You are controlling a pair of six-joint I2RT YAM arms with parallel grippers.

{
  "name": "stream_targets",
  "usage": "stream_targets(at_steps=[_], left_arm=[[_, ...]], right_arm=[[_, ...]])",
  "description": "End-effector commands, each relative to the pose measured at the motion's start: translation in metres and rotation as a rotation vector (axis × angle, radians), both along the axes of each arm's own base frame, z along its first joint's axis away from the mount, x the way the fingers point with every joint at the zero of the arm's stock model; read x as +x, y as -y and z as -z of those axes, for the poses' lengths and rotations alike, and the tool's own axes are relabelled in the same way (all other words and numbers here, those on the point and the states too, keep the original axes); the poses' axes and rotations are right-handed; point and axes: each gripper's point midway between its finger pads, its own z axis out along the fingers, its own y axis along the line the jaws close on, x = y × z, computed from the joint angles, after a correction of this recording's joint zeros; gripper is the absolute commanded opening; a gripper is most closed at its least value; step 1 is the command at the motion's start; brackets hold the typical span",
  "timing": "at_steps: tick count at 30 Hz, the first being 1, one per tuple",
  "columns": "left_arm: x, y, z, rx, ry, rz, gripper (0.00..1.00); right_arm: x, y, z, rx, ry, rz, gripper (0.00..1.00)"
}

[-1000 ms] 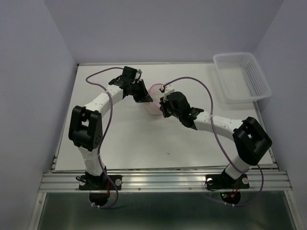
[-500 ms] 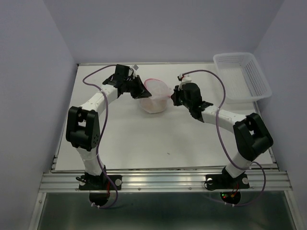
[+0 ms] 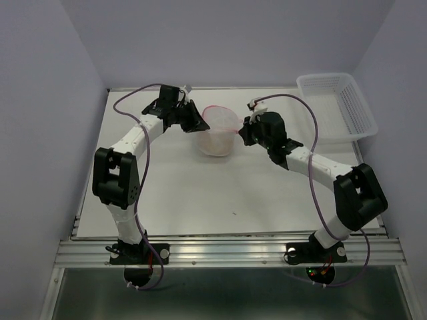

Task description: Unzip the laundry bag and remove the bra

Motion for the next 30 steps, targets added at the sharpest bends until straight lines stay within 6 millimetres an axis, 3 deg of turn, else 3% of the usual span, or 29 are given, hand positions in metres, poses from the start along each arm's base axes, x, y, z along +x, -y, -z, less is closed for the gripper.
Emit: stream_targets(at_steps=[1,4,5,6,7,8,9,14,19,30], left_arm=[[0.024,-0.010,-0.022,0.032,0.082,-0.019,0.10],[0.040,-0.007,-0.030,0.045,0.121,-0.027,0.20],[0.043,-0.008,-0.021,0.066,0.092,-0.030,0.32],[0.045,-0.007,-0.022,0.072,0.099,-0.023,0.35],[0.048,-0.007,-0.029,0.079,0.124,-0.013,0.53],[0.047,-0.008,-0.031,0.087,0.132,-0.013,0.85],[0.045,-0.010,-0.030,0.101,0.134,-0.022,0.98],[0.032,-0.022,-0.038,0.130,0.150,-0.072,0.99],[0.004,-0.021,-0.016,0.140,0.081,-0.062,0.98],[-0.026,-0.011,-0.031,0.112,0.072,-0.079,0.95]], right_arm=[[-0.019,-0.001,-0.013,-0.105,0.033,-0.002,0.01],[-0.044,-0.037,-0.015,-0.099,0.032,-0.105,0.01],[-0.046,-0.042,-0.017,-0.116,0.037,-0.115,0.01],[-0.048,-0.047,-0.017,-0.127,0.038,-0.126,0.01],[-0.047,-0.050,-0.010,-0.150,0.025,-0.126,0.01],[-0.049,-0.054,-0.009,-0.160,0.020,-0.131,0.01],[-0.047,-0.054,-0.011,-0.167,0.024,-0.129,0.01],[-0.049,-0.064,-0.008,-0.169,0.010,-0.144,0.01],[-0.050,-0.076,-0.014,-0.169,0.030,-0.166,0.01],[-0.055,-0.090,-0.018,-0.170,0.040,-0.214,0.01]])
